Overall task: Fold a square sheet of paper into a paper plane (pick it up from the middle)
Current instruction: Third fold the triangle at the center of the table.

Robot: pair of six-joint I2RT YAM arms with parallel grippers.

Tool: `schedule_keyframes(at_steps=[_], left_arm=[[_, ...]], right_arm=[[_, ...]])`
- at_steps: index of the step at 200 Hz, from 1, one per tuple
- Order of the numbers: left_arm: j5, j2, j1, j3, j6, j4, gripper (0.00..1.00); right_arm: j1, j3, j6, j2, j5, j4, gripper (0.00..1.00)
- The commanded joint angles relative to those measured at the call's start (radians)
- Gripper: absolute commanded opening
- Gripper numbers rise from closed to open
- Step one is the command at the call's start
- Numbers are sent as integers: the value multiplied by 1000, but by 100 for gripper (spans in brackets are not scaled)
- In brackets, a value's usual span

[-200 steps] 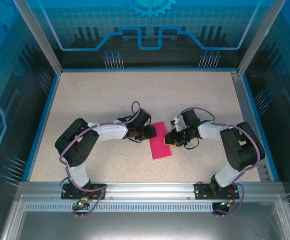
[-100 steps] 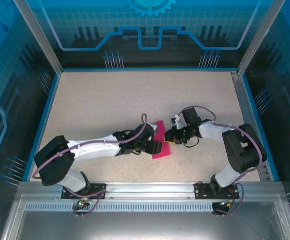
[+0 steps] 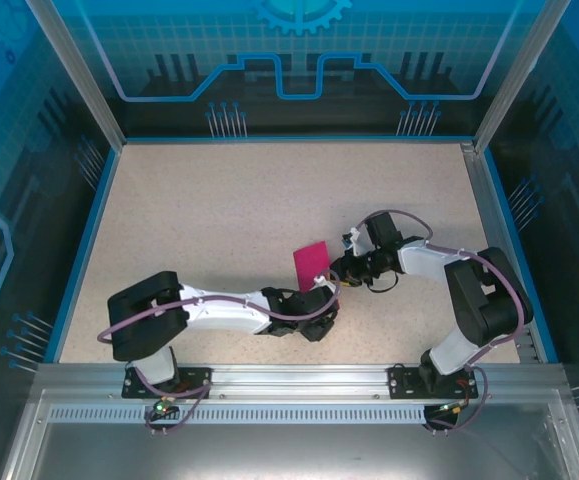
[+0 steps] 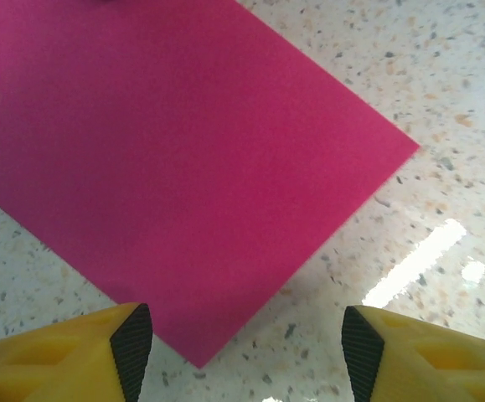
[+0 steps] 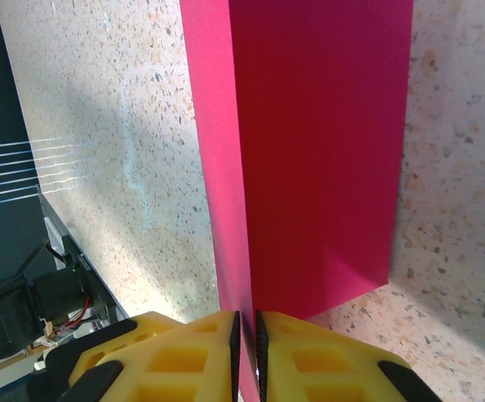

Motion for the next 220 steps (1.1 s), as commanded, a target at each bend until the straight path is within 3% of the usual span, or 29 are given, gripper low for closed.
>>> schedule_keyframes(at_steps=[1,55,145,194,220], left_arm=[[-69,23,-13,48,41,-22,67],[-113,57,-26,84,64,-35,71],[-69,131,-34,146,114,-72,75],[-134,141,-35,161,96,-91,75],[-146,125,-35,152,87,-81,70]], right_arm=[[-17,21,5,23,-31,-25,16],[-21,31,6,33,-34,-25,16],[-27,38,11,30,-40,-30,16],[-28,40,7,35,-40,-35,16],[-30,42,1,42,-28,-39,16]])
